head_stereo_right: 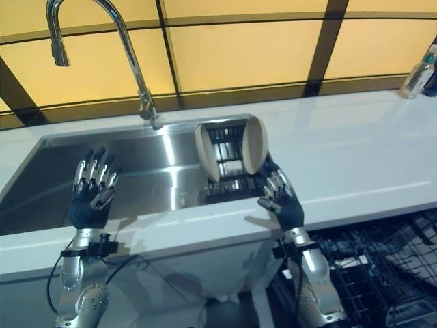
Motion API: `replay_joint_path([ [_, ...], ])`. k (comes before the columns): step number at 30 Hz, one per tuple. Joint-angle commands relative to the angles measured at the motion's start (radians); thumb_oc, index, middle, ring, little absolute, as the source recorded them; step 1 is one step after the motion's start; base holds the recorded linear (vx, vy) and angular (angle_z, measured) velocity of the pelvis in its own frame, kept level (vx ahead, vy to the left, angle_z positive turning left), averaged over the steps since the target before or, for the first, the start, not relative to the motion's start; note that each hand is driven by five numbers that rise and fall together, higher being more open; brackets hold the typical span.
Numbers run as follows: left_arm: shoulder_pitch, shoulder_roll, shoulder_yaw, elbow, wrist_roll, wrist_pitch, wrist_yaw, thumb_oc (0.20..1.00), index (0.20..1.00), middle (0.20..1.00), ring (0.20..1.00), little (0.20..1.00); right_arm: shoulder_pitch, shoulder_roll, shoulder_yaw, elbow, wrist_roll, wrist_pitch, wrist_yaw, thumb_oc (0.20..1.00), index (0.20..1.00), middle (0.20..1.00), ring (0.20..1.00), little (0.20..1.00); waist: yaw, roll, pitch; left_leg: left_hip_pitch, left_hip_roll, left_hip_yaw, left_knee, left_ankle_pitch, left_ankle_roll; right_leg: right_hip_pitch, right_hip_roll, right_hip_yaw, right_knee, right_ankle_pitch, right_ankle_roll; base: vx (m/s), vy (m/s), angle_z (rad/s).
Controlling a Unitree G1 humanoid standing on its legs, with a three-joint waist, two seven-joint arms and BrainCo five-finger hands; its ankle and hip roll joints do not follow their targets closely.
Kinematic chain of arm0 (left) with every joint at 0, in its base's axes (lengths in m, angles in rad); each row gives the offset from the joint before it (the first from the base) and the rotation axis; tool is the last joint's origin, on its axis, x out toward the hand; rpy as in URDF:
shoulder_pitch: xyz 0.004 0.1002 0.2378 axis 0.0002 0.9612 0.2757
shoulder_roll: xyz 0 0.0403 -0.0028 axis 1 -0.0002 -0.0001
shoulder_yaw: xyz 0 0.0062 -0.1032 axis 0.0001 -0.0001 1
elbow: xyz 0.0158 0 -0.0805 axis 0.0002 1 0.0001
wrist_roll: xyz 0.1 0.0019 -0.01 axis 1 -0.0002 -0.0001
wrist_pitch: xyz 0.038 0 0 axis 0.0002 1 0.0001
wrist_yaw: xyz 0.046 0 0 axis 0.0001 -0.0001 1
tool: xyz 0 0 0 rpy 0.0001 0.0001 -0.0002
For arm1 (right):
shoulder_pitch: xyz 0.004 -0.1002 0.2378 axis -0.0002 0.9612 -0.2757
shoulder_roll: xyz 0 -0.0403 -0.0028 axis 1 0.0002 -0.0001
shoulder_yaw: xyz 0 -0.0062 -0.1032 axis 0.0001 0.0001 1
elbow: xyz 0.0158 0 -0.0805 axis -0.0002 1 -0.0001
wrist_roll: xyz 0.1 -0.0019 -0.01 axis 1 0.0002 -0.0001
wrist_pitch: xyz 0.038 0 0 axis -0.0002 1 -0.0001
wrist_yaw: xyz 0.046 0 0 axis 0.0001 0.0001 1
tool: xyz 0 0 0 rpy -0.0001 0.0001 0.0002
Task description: Pick up plates and place into dishwasher.
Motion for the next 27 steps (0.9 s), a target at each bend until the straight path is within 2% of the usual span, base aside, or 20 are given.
replay_joint_path([
  [1,-0.011,0.068,0.011,-0.053,0.019,-0.036,0.002,1.000,1.000,1.000,1.000,1.000,-0.007,0.014,-0.029,-0.092,0.026,-0.044,0.015,1.000,1.000,1.000,1.000,1.000,0.028,-0.036,-0.035,-0.063,0.014,0.003,0.059,-0.079,0.001,-0.052,-0.039,-0.038,0.081,-0.065,0.046,0.00,0.000,0.00],
  [14,0.013,0.063,0.018,-0.063,0.009,-0.069,-0.035,1.000,1.000,1.000,1.000,1.000,0.003,0.012,-0.037,-0.100,0.023,-0.039,0.009,1.000,1.000,1.000,1.000,1.000,0.027,-0.040,-0.032,-0.058,0.010,0.011,0.053,-0.080,0.005,-0.051,-0.041,-0.034,0.077,-0.064,0.047,0.00,0.000,0.00],
  [17,0.007,0.073,0.027,-0.052,0.030,-0.054,-0.070,1.000,1.000,1.000,1.000,1.000,0.014,0.013,-0.042,-0.093,0.032,-0.047,0.025,1.000,1.000,1.000,1.000,1.000,0.017,-0.040,-0.038,-0.054,0.008,0.019,0.047,-0.080,0.006,-0.054,-0.041,-0.027,0.073,-0.061,0.050,0.00,0.000,0.00],
  [19,-0.002,0.085,0.024,-0.035,0.073,-0.033,-0.039,1.000,1.000,1.000,1.000,1.000,0.017,0.009,-0.044,-0.096,0.038,-0.043,0.029,1.000,1.000,1.000,1.000,1.000,0.008,-0.038,-0.041,-0.053,0.009,0.028,0.045,-0.078,0.006,-0.059,-0.041,-0.022,0.074,-0.058,0.052,0.01,0.005,-0.02],
  [21,-0.020,0.101,0.029,-0.013,0.057,-0.031,-0.022,1.000,1.000,1.000,1.000,1.000,0.022,0.002,-0.052,-0.102,0.040,-0.035,0.029,1.000,1.000,1.000,1.000,1.000,-0.004,-0.036,-0.043,-0.051,0.009,0.037,0.043,-0.076,0.008,-0.062,-0.041,-0.016,0.072,-0.056,0.053,0.03,0.010,-0.09],
  [25,-0.044,0.102,0.067,0.012,0.139,-0.097,-0.008,1.000,1.000,1.000,1.000,1.000,0.013,0.000,-0.082,-0.098,0.039,-0.018,0.019,1.000,1.000,1.000,1.000,1.000,-0.019,-0.031,-0.046,-0.051,0.006,0.047,0.052,-0.083,0.013,-0.074,-0.039,0.002,0.079,-0.055,0.053,0.01,0.021,-0.16],
  [27,-0.075,0.115,0.080,0.015,0.253,-0.133,0.040,1.000,1.000,1.000,1.000,1.000,-0.001,0.001,-0.085,-0.095,0.029,-0.010,0.001,1.000,1.000,1.000,1.000,1.000,-0.030,-0.028,-0.044,-0.045,0.006,0.050,0.055,-0.087,0.015,-0.077,-0.036,0.016,0.085,-0.057,0.052,0.01,0.037,-0.05],
])
